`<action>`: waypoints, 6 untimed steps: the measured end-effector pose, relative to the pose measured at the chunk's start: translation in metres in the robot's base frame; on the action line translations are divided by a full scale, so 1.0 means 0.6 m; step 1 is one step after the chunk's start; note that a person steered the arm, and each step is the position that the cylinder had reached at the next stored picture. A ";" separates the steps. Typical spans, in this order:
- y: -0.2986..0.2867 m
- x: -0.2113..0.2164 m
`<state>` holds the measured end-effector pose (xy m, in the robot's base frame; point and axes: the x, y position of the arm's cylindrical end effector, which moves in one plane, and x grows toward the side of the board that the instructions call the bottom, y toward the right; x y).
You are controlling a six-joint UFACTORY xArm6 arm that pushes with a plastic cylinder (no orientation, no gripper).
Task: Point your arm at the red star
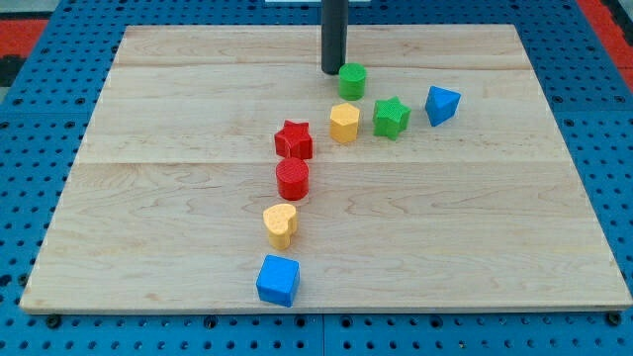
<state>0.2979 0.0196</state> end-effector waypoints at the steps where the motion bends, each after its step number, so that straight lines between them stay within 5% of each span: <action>1: 0.050 0.054; 3: 0.104 0.061; 5: -0.135 0.105; 6: -0.165 0.174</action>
